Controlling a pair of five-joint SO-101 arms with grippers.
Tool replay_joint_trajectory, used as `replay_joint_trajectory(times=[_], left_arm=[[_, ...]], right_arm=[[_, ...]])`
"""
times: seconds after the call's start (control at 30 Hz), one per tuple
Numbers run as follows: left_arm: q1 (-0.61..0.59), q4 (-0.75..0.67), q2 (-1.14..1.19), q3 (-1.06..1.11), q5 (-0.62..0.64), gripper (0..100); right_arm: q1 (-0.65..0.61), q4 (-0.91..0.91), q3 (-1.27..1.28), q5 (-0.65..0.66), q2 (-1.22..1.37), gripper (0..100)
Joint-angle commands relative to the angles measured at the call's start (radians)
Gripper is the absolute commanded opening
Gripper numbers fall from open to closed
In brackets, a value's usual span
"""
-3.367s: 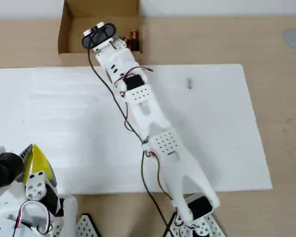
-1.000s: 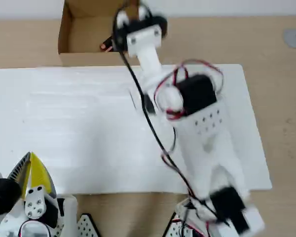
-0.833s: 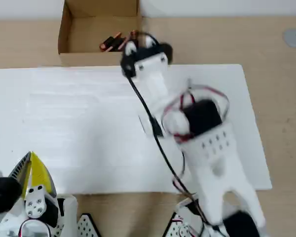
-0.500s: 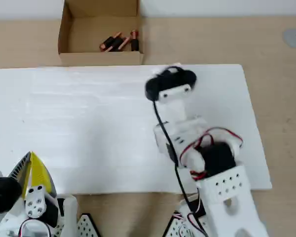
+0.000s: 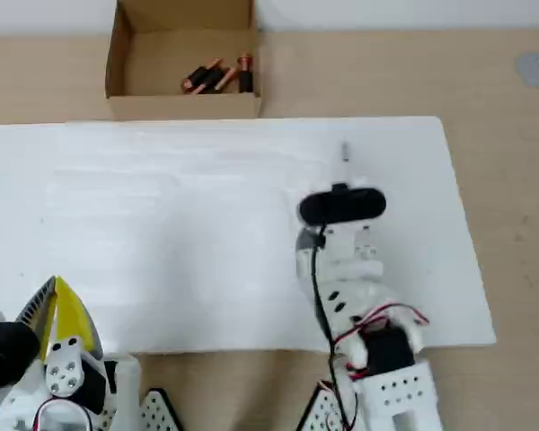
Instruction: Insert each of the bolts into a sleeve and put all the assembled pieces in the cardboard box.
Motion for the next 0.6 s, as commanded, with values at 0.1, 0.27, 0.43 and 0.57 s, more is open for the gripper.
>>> replay_joint_trajectory(times=[0.1, 0.27, 0.43, 0.57], left_arm=[[-0.009, -0.005, -0.005, 0.002, -0.002, 1], [-0.009, -0.005, -0.005, 0.002, -0.002, 1], [-0.009, -0.005, -0.005, 0.002, -0.002, 1], [-0.009, -0.005, -0.005, 0.002, -0.002, 1]], right_arm=[[0.016, 0.015, 0.131, -0.011, -0.294, 2.7], [0.013, 0.064, 0.15, -0.011, -0.245, 2.7], [0.016, 0.201, 0.145, -0.017, -0.252, 2.7], [0.018, 0.199, 0.145, -0.017, -0.252, 2.7]])
